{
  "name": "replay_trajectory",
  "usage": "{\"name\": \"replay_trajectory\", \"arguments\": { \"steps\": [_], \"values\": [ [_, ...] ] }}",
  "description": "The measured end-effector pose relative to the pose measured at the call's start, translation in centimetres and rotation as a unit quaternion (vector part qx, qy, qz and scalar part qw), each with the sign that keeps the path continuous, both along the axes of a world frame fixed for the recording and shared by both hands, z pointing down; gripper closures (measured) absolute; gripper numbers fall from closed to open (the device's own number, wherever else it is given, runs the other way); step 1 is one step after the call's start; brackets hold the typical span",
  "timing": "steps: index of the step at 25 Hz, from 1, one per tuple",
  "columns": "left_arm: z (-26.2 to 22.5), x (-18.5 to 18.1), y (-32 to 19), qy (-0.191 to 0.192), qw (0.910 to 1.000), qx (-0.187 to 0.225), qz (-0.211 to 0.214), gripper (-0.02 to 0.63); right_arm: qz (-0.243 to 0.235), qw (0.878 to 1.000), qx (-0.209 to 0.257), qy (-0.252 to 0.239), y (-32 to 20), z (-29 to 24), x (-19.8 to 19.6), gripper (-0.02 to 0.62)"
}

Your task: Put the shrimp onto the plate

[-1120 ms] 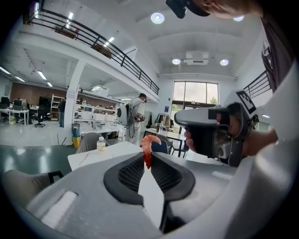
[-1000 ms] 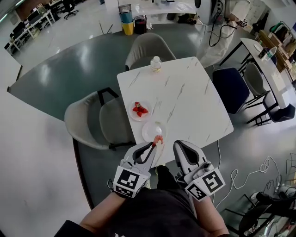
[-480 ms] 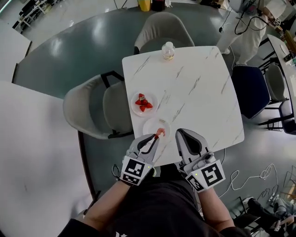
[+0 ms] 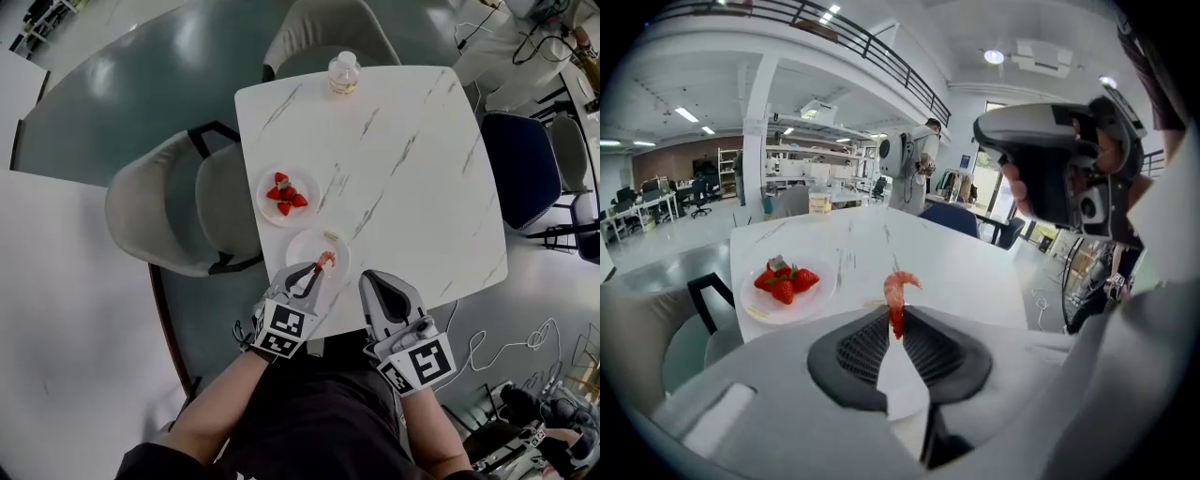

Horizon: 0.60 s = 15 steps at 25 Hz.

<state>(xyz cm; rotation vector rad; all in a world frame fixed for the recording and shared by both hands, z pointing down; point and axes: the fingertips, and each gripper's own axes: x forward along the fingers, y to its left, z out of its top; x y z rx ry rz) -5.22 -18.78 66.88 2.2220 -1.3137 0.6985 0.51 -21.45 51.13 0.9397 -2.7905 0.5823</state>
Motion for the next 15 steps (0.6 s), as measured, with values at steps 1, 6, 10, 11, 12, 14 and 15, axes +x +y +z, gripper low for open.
{"name": "replay_trajectory", "arguments": {
  "steps": [1, 6, 10, 11, 12, 14, 15],
  "values": [
    [0.9, -0.1, -0.1, -0.006, 1.0000, -0.007, 0.002, 0.557, 0.002, 1.000, -0.003, -0.004, -0.1, 0.5, 0.1, 0.593],
    [4.0, -0.7, -0.5, -0.033, 0.9983, -0.047, 0.006, 0.557, 0.010, 1.000, -0.022, -0.010, 0.3, 2.1, 0.8, 0.593],
    [5.5, -0.5, -0.7, -0.044, 0.9959, -0.078, 0.012, 0.557, 0.013, 0.999, -0.031, -0.013, 0.3, 2.7, 1.2, 0.593],
    [5.7, -0.5, -0.8, -0.045, 0.9954, -0.083, 0.011, 0.557, 0.011, 0.999, -0.032, -0.015, 0.2, 2.8, 1.2, 0.593],
    [5.9, -0.5, -0.9, -0.046, 0.9951, -0.087, 0.010, 0.557, 0.010, 0.999, -0.033, -0.016, 0.3, 3.0, 1.1, 0.593],
    [6.1, -0.5, -1.0, -0.051, 0.9945, -0.091, 0.007, 0.557, 0.006, 0.999, -0.036, -0.016, 0.3, 3.3, 1.1, 0.593],
    [6.3, -0.5, -1.0, -0.054, 0.9942, -0.093, 0.005, 0.557, 0.003, 0.999, -0.038, -0.016, 0.4, 3.5, 1.0, 0.593]
  ]
}}
